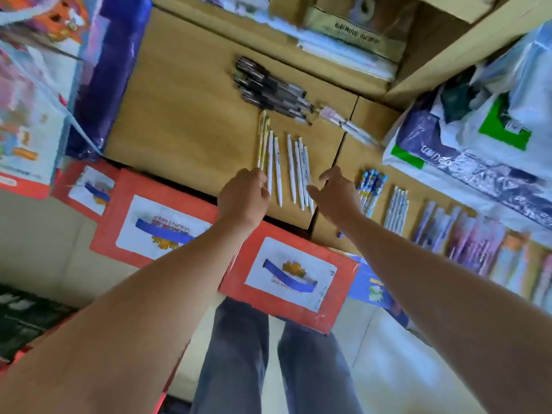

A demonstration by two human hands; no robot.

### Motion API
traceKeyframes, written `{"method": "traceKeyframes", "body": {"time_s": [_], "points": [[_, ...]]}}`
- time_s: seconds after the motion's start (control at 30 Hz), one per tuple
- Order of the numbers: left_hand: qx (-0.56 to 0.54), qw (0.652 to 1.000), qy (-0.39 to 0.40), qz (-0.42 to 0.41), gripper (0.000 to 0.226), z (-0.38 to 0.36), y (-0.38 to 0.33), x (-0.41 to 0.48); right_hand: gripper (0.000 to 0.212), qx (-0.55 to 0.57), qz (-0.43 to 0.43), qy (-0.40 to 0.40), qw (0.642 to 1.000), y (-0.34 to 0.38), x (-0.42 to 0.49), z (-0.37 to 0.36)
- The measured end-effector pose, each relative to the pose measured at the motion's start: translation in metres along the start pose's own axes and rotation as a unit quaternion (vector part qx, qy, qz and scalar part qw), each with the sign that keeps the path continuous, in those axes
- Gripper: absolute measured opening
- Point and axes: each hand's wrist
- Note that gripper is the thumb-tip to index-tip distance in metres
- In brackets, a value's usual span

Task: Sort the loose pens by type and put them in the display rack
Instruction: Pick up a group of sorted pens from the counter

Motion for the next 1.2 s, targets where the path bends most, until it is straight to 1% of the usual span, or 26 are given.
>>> {"method": "traceKeyframes", "body": {"time_s": [0.1, 0.17, 0.27, 0.33, 0.4, 0.53, 0.67, 0.9, 1.03, 1.1, 1.2], "points": [[0.016, 1.0, -0.005, 0.008, 0.026, -0.005, -0.001, 0.015, 0.05, -0.013, 0.003, -0.02, 1.0, 0.002, 0.013, -0.014], [0.031, 0.999, -0.014, 0.019, 0.026, -0.007, -0.004, 0.022, 0.06, -0.055, 0.01, -0.032, 0.998, 0.005, 0.019, -0.021], [0.046, 0.998, -0.032, 0.034, 0.027, -0.009, -0.011, 0.029, 0.068, -0.091, 0.018, -0.042, 0.995, 0.004, 0.026, -0.028], [0.079, 0.996, -0.034, 0.029, 0.031, -0.011, -0.016, 0.032, 0.066, -0.102, 0.021, -0.043, 0.994, 0.005, 0.026, -0.03], [0.112, 0.993, -0.033, 0.027, 0.037, -0.012, -0.022, 0.034, 0.06, -0.106, 0.028, -0.037, 0.993, 0.006, 0.025, -0.03], [0.131, 0.99, -0.038, 0.034, 0.046, -0.012, -0.029, 0.037, 0.047, -0.099, 0.032, -0.029, 0.994, 0.008, 0.022, -0.029], [0.146, 0.988, -0.054, 0.016, 0.044, -0.014, -0.034, 0.042, 0.046, -0.095, 0.038, -0.028, 0.994, 0.004, 0.02, -0.028], [0.15, 0.988, -0.035, 0.014, 0.032, -0.015, -0.043, 0.043, 0.045, -0.098, 0.051, -0.029, 0.994, -0.002, 0.016, -0.022], [0.14, 0.99, -0.028, 0.015, 0.027, -0.017, -0.04, 0.046, 0.055, -0.112, 0.052, -0.013, 0.992, -0.002, 0.016, -0.025], [0.136, 0.99, -0.022, 0.009, 0.029, -0.018, -0.04, 0.048, 0.057, -0.116, 0.037, -0.004, 0.993, 0.001, 0.018, -0.027], [0.14, 0.99, -0.01, 0.005, 0.034, -0.018, -0.041, 0.05, 0.046, -0.107, 0.032, 0.005, 0.994, 0.001, 0.018, -0.027]]}}
Point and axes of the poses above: each hand's wrist, its own x-axis towards the middle knuckle, its own z-axis out of the back of the hand, y = z × x, and after that the axes turned 15 degrees about x, right-handed
